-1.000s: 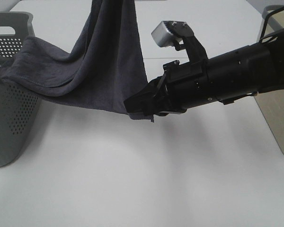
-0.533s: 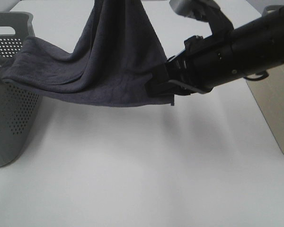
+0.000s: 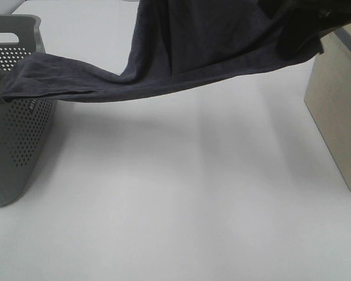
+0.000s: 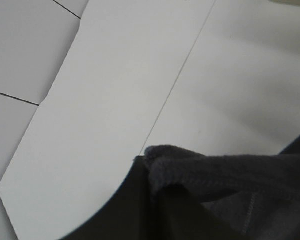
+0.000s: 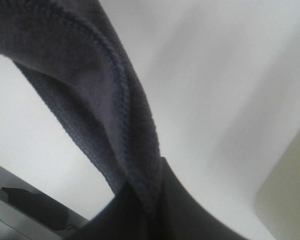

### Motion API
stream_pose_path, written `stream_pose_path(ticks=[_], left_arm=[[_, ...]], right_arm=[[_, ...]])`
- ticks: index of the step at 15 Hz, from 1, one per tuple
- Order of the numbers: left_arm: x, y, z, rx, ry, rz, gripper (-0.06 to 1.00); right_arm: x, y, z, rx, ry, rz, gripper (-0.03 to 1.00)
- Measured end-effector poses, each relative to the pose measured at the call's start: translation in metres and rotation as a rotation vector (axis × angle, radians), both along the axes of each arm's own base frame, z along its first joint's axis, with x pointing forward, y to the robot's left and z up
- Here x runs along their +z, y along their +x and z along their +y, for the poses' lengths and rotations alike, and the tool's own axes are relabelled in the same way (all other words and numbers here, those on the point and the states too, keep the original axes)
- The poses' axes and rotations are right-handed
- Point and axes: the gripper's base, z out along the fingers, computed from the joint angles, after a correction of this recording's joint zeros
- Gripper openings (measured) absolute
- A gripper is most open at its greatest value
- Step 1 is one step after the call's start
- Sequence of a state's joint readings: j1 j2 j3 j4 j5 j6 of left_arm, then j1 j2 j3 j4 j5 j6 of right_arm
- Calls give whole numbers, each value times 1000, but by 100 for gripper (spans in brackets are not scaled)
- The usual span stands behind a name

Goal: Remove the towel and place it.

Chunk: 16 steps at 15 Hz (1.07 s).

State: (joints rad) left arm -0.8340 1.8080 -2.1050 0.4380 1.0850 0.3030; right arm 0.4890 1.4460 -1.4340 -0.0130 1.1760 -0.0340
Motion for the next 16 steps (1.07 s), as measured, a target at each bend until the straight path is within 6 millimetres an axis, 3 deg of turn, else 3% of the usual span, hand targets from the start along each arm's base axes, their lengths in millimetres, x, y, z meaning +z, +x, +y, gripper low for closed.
stream_pose_path(ticks=[4, 7, 10, 16], left_arm=[[12, 3, -10, -3, -205, -76, 0], [24, 7, -14, -61, -232, -224, 0], [39, 9, -17, -119, -238, -400, 0], [58, 11, -15, -164, -104, -691, 0]], right_arm=[[45, 10, -19, -91, -134, -212, 0], [96, 17, -37, -163, -236, -504, 0], [140, 16, -42, -184, -193, -734, 0], [147, 16, -40, -161, -170, -783, 0]])
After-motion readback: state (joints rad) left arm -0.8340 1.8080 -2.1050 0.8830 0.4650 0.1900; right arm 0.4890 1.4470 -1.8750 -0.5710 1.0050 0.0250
